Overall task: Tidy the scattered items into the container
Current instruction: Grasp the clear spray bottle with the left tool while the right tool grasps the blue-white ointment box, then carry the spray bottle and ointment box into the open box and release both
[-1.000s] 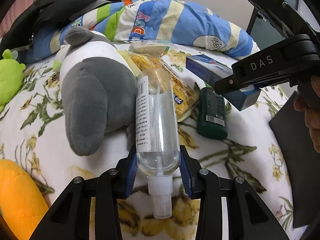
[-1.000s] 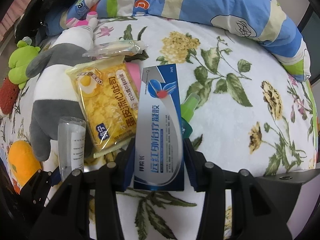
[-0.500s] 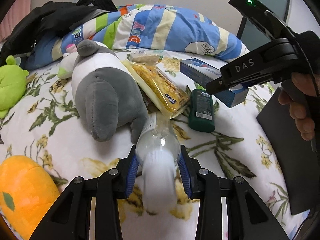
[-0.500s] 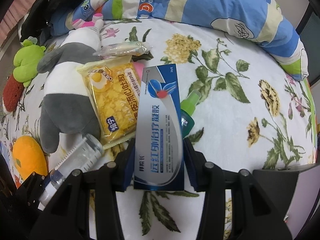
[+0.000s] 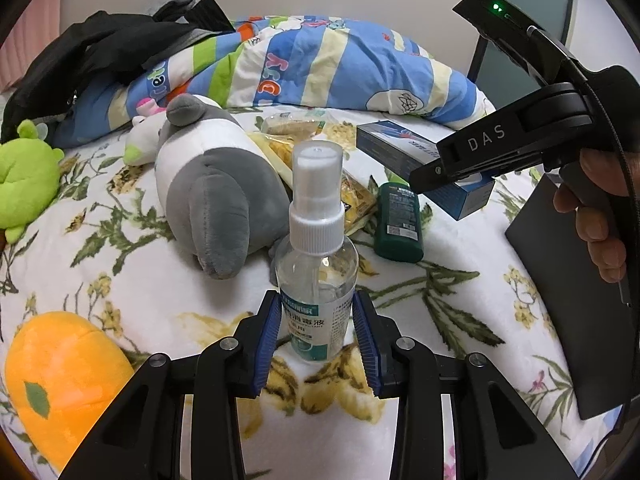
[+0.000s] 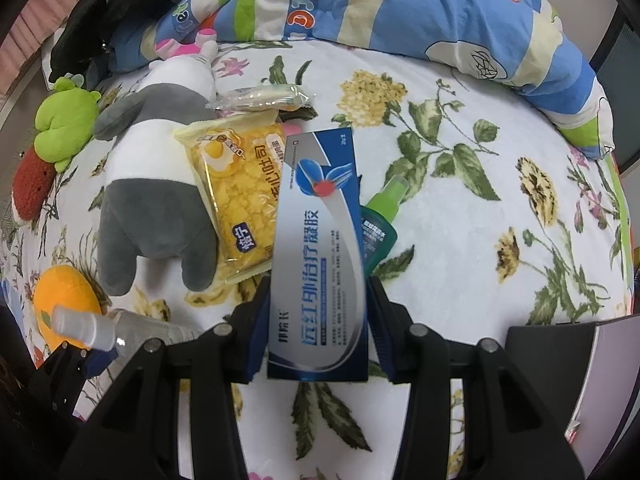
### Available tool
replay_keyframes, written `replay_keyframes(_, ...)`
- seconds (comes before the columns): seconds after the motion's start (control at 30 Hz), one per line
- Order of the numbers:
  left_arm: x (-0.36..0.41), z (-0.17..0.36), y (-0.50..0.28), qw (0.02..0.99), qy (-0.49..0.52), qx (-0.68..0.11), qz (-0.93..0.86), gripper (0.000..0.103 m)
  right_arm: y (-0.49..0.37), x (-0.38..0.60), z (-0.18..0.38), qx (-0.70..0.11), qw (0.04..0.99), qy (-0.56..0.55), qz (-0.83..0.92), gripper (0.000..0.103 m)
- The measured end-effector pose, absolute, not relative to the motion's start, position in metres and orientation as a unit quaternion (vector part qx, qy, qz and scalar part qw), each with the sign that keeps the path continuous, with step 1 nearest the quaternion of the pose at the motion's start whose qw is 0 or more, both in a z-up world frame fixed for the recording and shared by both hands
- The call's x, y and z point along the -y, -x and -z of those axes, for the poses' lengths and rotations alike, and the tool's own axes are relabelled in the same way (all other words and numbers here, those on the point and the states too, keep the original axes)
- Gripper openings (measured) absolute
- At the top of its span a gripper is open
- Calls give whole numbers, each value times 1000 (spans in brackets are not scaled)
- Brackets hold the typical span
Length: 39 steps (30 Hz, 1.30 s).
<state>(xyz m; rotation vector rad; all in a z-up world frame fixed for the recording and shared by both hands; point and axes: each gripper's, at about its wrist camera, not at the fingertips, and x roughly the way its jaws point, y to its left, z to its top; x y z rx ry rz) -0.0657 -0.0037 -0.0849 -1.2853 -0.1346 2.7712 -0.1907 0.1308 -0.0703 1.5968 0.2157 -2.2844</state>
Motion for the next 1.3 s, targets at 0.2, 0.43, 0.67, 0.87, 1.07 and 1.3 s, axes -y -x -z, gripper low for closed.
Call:
replay_keyframes(0.2, 5, 77, 59, 42, 413, 41, -909, 37, 183, -132, 61, -76, 171, -559, 808, 45)
replay_keyframes(0.43, 3, 65, 51, 42, 404, 36, -913, 37, 174, -134, 52, -74, 171, -555, 811, 45)
replay_keyframes(0.67, 4, 56, 43, 42, 398, 35, -916, 37, 163, -134, 42, -76, 169, -552, 813, 45)
replay_keyframes(0.87, 1, 45, 35, 45, 391, 31, -919, 37, 150, -138, 32, -75, 169, -548, 816, 45)
replay_keyframes(1.07, -4, 31, 28, 47, 384, 25, -922, 37, 136, -144, 19, -76, 168, -542, 820, 45)
replay_keyframes(1.3, -15, 17, 20, 51, 378, 16, -924, 37, 119, -156, 2, -75, 165, -532, 827, 45)
